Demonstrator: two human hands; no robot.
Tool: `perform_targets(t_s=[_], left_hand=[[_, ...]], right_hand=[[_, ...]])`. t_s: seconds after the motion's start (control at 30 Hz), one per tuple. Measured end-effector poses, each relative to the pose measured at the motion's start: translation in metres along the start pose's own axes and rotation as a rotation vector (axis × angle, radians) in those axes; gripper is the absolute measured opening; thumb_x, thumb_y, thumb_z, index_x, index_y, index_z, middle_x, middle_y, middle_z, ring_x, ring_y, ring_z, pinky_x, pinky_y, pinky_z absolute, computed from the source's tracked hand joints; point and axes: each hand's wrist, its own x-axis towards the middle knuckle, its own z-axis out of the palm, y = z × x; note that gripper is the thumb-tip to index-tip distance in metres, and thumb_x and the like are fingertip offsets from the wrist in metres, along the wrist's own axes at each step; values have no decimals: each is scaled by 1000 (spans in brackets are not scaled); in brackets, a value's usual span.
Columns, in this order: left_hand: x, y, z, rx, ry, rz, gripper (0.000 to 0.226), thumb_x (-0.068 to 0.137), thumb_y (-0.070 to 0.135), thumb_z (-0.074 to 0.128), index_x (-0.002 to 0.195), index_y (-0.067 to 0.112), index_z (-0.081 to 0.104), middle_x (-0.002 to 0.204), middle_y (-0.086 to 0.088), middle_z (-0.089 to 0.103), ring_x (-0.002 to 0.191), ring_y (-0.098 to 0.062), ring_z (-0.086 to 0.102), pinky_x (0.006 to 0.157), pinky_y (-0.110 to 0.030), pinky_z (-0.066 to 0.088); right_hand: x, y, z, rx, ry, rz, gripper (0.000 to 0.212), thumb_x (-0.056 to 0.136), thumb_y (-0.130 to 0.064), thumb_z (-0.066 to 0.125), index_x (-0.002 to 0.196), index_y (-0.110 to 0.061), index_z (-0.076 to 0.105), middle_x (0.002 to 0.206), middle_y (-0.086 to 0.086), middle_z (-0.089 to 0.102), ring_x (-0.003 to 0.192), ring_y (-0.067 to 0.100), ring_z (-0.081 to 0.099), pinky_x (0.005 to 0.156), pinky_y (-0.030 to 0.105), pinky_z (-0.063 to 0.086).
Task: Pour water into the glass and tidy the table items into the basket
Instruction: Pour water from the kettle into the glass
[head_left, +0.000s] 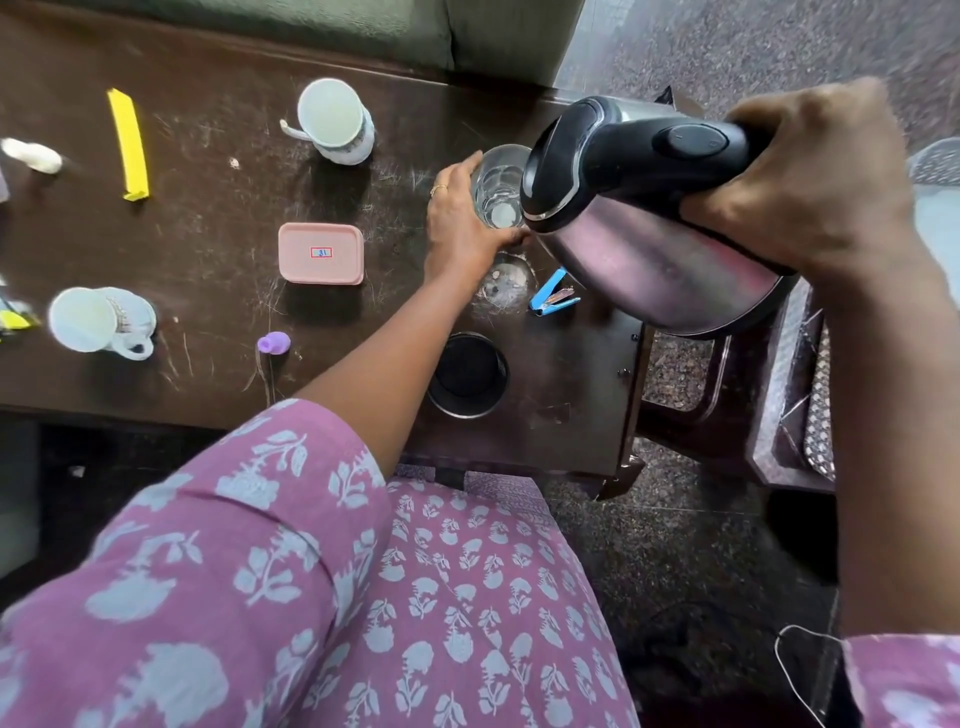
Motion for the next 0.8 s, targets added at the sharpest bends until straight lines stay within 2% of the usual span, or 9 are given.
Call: perform_targets(t_s=[0.07, 0.17, 0.23, 0.33, 0.47, 0.8], left_hand=[[0, 0, 0, 0, -1, 3, 85, 64, 26, 82, 136, 16, 38, 139, -5, 41, 129, -18, 38, 107, -27, 30], [0, 0, 0, 6, -3, 2, 86, 63, 25, 83, 136, 16, 38, 139, -4, 41, 129, -17, 38, 106, -25, 28], [0, 0, 0, 2, 0, 2, 86, 63, 24, 83, 136, 16, 38, 139, -4, 41, 128, -17, 39, 105, -23, 28], [0, -1, 0, 1, 2, 5, 85, 63, 23, 82, 136, 16, 38, 139, -5, 41, 128, -17, 39, 106, -23, 28], [0, -1, 0, 0, -1, 5, 85, 63, 22, 82, 136, 16, 38, 139, -5, 40, 129, -17, 39, 106, -23, 28], [0, -3, 2, -12, 10, 9, 84, 64, 23, 82, 135, 18, 39, 139, -4, 41, 128, -17, 39, 105, -25, 30]], right_hand=[[1, 0, -1, 1, 3, 1, 45, 64, -43, 55, 83, -5, 68, 65, 24, 54, 67, 41, 58, 66, 46, 49], [1, 0, -2, -10, -5, 4, 42, 64, -42, 56, 79, -4, 66, 61, 15, 41, 62, 38, 52, 64, 45, 47], [0, 0, -2, -21, -12, 7, 40, 64, -40, 57, 80, -4, 66, 61, 14, 41, 63, 39, 53, 63, 44, 47], [-2, -1, -2, -27, -7, 17, 40, 64, -39, 56, 81, -4, 67, 61, 16, 44, 66, 42, 57, 64, 44, 48], [-4, -1, -1, -15, 20, 9, 43, 65, -42, 57, 83, -4, 69, 69, 28, 61, 66, 42, 58, 64, 44, 49], [-7, -1, 2, -29, 10, 21, 47, 63, -44, 57, 88, -6, 70, 74, 30, 64, 71, 45, 61, 67, 46, 50]])
